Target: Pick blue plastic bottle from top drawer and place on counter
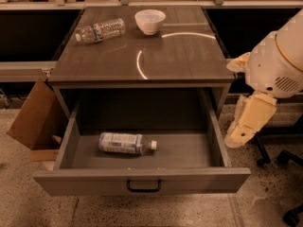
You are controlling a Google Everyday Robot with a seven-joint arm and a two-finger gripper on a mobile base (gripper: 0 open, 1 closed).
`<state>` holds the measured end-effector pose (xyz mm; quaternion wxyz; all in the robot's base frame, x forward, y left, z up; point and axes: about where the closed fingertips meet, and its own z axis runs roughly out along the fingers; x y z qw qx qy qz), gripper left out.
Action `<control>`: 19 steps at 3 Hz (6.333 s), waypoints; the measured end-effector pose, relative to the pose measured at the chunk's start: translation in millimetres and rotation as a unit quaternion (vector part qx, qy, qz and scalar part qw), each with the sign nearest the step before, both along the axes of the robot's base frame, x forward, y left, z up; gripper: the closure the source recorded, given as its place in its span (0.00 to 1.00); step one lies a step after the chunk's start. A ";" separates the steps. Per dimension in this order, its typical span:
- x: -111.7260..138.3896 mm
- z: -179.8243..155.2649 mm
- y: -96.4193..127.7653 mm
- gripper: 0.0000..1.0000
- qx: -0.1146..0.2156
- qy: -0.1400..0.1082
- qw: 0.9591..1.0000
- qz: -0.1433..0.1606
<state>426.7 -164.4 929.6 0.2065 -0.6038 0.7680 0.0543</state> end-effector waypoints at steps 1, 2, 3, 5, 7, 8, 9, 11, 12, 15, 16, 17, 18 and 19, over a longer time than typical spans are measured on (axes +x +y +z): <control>-0.4 -5.3 7.1 0.00 0.014 0.001 1.000 0.016; 1.5 -37.9 38.3 0.00 0.048 0.010 0.997 0.059; 8.2 -78.2 75.4 0.00 0.079 0.023 0.992 0.092; 31.5 -142.1 141.4 0.00 0.118 0.036 0.985 0.121; 45.1 -152.7 147.2 0.00 0.139 0.023 0.983 0.121; 77.2 -175.7 160.7 0.00 0.164 0.006 0.979 0.120; 95.9 -191.9 173.7 0.00 0.160 0.002 0.980 0.116; 119.0 -224.0 205.4 0.00 0.127 0.011 0.984 0.121; 123.7 -245.8 220.5 0.00 0.117 0.019 0.984 0.132; 119.8 -289.7 246.2 0.00 0.084 0.026 0.984 0.156; 117.5 -298.5 248.5 0.00 0.074 0.030 0.984 0.158; 116.7 -304.4 250.1 0.00 0.067 0.033 0.985 0.158; 116.8 -307.1 250.8 0.18 0.060 0.033 0.985 0.158; 117.1 -308.5 250.9 0.41 0.057 0.032 0.985 0.159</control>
Offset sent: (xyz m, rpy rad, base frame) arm 0.0052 0.0798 -0.0897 0.1916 0.0551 0.2334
